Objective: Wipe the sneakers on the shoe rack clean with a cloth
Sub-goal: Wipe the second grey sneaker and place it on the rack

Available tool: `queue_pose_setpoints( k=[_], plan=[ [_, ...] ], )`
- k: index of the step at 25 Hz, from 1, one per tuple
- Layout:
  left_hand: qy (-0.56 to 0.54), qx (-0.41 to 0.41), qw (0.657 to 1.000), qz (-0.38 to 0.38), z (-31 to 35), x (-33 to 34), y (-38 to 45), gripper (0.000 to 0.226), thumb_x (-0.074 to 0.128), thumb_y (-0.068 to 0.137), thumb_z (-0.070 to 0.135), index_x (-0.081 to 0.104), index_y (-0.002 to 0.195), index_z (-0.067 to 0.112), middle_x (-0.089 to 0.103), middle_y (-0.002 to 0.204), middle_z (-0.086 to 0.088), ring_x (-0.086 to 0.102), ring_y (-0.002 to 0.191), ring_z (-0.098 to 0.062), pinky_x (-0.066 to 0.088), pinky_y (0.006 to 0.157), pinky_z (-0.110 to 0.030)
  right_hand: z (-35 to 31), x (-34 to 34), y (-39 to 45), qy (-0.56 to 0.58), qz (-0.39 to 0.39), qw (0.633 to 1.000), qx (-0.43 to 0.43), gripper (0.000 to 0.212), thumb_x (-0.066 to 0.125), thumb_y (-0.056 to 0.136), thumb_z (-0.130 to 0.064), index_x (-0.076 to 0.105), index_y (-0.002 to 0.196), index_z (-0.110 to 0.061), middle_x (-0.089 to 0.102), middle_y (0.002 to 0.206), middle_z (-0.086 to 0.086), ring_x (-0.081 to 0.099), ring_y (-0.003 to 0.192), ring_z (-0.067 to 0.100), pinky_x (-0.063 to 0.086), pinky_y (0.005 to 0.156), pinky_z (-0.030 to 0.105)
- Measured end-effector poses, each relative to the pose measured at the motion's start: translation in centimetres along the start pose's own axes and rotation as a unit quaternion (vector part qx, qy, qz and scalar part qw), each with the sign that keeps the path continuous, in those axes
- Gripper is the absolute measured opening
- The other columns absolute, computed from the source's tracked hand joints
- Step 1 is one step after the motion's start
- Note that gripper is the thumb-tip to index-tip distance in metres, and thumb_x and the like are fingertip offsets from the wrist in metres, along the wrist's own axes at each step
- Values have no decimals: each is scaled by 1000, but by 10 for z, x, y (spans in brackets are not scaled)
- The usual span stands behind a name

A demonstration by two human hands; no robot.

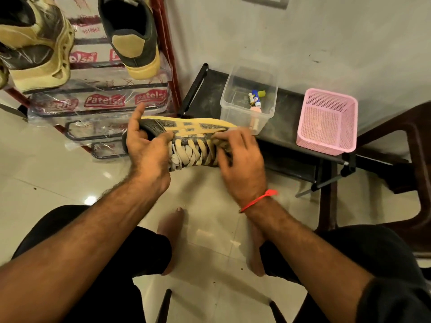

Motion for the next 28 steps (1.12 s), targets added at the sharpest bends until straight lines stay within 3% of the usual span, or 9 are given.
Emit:
queue_pose_setpoints(
  k=[3, 6, 8, 13, 16, 18, 21, 24, 28],
  plan=[
    [-15, -16, 1000, 5, 1, 1, 3, 78, 59, 87, -20, 53, 143, 34, 66, 130, -6, 75, 98, -18, 64, 76, -50, 11, -3, 9, -20, -4, 1000, -19, 25, 63, 83, -4, 66, 107, -6, 62, 108, 14, 59, 101, 32, 51, 92, 44],
    [4, 7, 1000, -3, 5, -3, 5, 76, 58, 87, -20, 54, 142, 32, 68, 128, -6, 75, 94, -13, 64, 71, -42, 45, -20, 17, -34, 49, 996, 71, 19, 61, 85, -3, 65, 103, -6, 61, 104, 13, 59, 97, 30, 52, 87, 49],
    [11, 22, 999, -21, 6, -1, 3, 75, 58, 88, -20, 53, 144, 30, 68, 129, -5, 75, 98, -11, 64, 70, -36, 39, -22, 20, -5, 72, 994, 86, 19, 61, 85, -4, 66, 103, -7, 62, 103, 10, 60, 97, 27, 51, 88, 46],
    [73, 120, 980, -141, 7, 18, -22, 78, 57, 89, -21, 45, 150, 24, 54, 149, -3, 61, 125, -5, 61, 87, -31, -16, 0, 18, 44, -22, 999, -22, 24, 64, 86, -5, 68, 110, -7, 63, 108, 10, 60, 103, 25, 49, 94, 33],
    [80, 176, 965, -175, 12, 21, -22, 81, 60, 87, -21, 41, 152, 22, 45, 156, -3, 48, 140, -9, 58, 98, -41, 24, -17, 28, 26, 26, 998, 43, 19, 63, 87, -4, 69, 105, -8, 64, 105, 10, 60, 101, 26, 52, 91, 44],
    [87, 189, 963, -172, 13, 20, -20, 80, 60, 87, -20, 43, 150, 25, 43, 158, -2, 44, 143, -9, 57, 100, -42, 25, -21, 24, 46, 43, 996, 60, 18, 65, 86, -2, 70, 103, -9, 65, 103, 8, 61, 99, 25, 53, 91, 44],
    [72, 185, 965, -169, 11, 18, -18, 79, 60, 87, -20, 43, 151, 22, 45, 156, -2, 46, 142, -9, 57, 100, -45, -2, -7, 15, 42, -24, 999, -22, 25, 65, 84, -3, 70, 108, -9, 65, 107, 8, 61, 103, 26, 50, 94, 36],
    [71, 186, 967, -161, 15, 13, -14, 79, 59, 86, -20, 41, 153, 18, 46, 155, -1, 47, 141, -10, 56, 100, -48, 22, -14, 26, 33, -6, 999, 23, 22, 63, 87, -4, 70, 107, -11, 65, 107, 7, 60, 102, 25, 51, 92, 43],
    [49, 173, 973, -142, 17, 12, -11, 79, 58, 85, -23, 40, 153, 15, 52, 149, -4, 55, 134, -10, 58, 95, -37, -5, -3, 8, 2, -45, 997, -64, 30, 65, 83, -3, 69, 112, -9, 64, 110, 10, 57, 104, 28, 47, 95, 38]
  ],
)
Point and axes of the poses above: each hand's wrist, its own y-axis towards the middle knuckle, its own x-axis out of the palm, z = x × y, the point moved 4 cm from there along y, towards the middle knuckle
